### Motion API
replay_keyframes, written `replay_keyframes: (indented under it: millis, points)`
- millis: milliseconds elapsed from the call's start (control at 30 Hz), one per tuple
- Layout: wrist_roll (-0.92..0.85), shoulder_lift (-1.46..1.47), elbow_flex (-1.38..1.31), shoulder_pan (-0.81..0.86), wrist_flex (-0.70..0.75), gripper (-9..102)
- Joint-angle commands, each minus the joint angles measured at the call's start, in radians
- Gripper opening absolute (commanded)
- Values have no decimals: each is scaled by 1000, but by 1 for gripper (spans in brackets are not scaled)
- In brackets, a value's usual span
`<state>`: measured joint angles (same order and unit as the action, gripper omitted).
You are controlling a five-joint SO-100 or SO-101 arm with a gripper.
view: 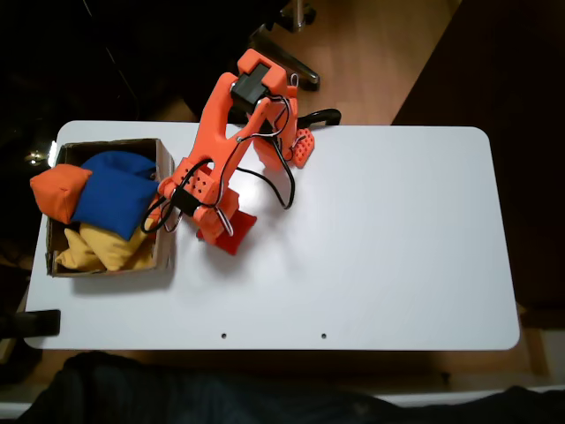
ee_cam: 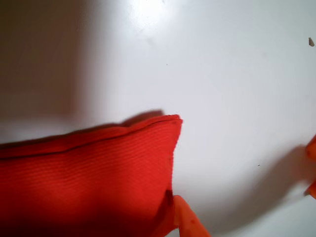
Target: Grasp a bag and put it in the box.
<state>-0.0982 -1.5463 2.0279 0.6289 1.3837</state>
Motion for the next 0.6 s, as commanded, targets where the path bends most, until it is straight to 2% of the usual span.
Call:
replay_keyframes:
  millis: [0,300,333,400,433,500,567]
  points:
    - [-23,-58,29,17,-34,59]
    - [-55,-170,166,12,-130,59]
    - [-60,-172,166,14,-130,56]
    - [-74,-175,166,12,-138,39]
    - [-80,-176,166,14,-147,35]
    - [-95,-187,175,17,-163,28]
    - [-104,-199,186,18,-172,28]
